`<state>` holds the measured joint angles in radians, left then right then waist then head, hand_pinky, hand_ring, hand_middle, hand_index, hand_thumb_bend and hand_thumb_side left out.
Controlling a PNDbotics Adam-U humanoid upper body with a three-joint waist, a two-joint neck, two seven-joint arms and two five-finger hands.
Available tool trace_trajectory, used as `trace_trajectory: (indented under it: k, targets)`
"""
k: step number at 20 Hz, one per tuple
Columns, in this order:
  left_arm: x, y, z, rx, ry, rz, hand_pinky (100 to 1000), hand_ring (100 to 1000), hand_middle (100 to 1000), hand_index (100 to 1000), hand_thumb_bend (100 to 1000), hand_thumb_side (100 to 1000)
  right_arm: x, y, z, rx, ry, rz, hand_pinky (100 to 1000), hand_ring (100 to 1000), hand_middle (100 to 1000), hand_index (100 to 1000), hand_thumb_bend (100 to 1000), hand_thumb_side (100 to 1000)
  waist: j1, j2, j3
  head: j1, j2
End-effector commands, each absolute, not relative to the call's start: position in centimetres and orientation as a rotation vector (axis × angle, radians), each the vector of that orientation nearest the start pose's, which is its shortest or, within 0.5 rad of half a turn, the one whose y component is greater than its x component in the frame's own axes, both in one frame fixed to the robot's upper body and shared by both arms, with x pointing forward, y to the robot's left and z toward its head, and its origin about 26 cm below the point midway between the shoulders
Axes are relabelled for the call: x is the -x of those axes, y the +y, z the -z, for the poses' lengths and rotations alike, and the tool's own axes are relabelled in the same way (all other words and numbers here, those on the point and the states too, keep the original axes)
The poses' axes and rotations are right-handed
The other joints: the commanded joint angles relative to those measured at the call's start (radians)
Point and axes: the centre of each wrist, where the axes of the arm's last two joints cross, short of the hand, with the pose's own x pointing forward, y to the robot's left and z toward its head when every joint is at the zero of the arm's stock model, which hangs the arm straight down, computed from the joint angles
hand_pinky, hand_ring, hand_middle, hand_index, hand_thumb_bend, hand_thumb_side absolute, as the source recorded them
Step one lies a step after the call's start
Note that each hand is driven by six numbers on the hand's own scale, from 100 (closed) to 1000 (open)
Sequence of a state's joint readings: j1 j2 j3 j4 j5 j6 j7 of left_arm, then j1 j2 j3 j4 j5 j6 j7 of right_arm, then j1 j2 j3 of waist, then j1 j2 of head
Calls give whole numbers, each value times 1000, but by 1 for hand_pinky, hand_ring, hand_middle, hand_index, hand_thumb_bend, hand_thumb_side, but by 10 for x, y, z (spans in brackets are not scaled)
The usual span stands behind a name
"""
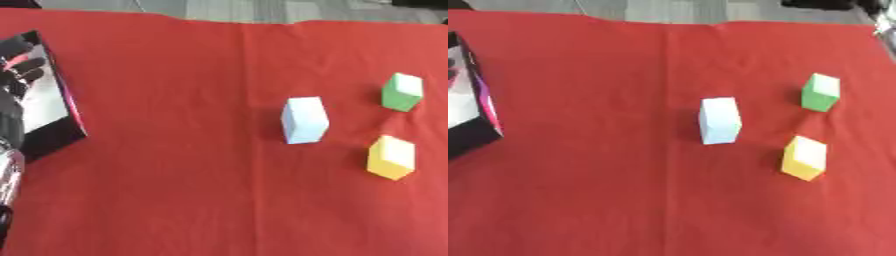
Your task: Pick up the objects with one hand, pass them to the other hand, and then place them into the box on the other side of the table.
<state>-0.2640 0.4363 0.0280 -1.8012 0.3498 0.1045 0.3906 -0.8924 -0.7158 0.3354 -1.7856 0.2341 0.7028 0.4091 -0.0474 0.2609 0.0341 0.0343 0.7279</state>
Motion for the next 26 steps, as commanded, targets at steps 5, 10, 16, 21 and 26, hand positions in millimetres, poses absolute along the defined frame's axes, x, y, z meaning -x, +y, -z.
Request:
trace_trajectory:
  k: [5, 10, 16, 21, 26]
  targets:
    - [-318, 317, -169, -281, -1965, -193, 836, 734, 740, 794, 201, 927, -342, -185, -344, 651, -1495, -1298, 920, 887, 858, 883, 163, 502, -15, -43, -9, 19, -1]
    - [-317, 319, -167, -293, -1956, -189, 835, 733, 740, 794, 199, 931, -339, -172, -342, 646, -1412, -1412, 928, 896, 865, 893, 233, 533, -19, -44, -14, 28, -8]
    - [-316, 321, -166, -307, -1949, -182, 835, 732, 739, 794, 198, 934, -339, -161, -341, 656, -1339, -1506, 939, 906, 872, 904, 295, 554, -27, -44, -18, 33, -9]
    - [-316, 323, -166, -318, -1947, -178, 835, 732, 739, 793, 197, 934, -338, -154, -339, 634, -1304, -1545, 936, 904, 870, 902, 295, 583, -32, -42, -22, 37, -11]
    - [-316, 323, -167, -322, -1950, -185, 835, 731, 738, 793, 198, 933, -336, -150, -335, 571, -1285, -1587, 933, 900, 863, 891, 316, 584, -32, -40, -21, 35, -10]
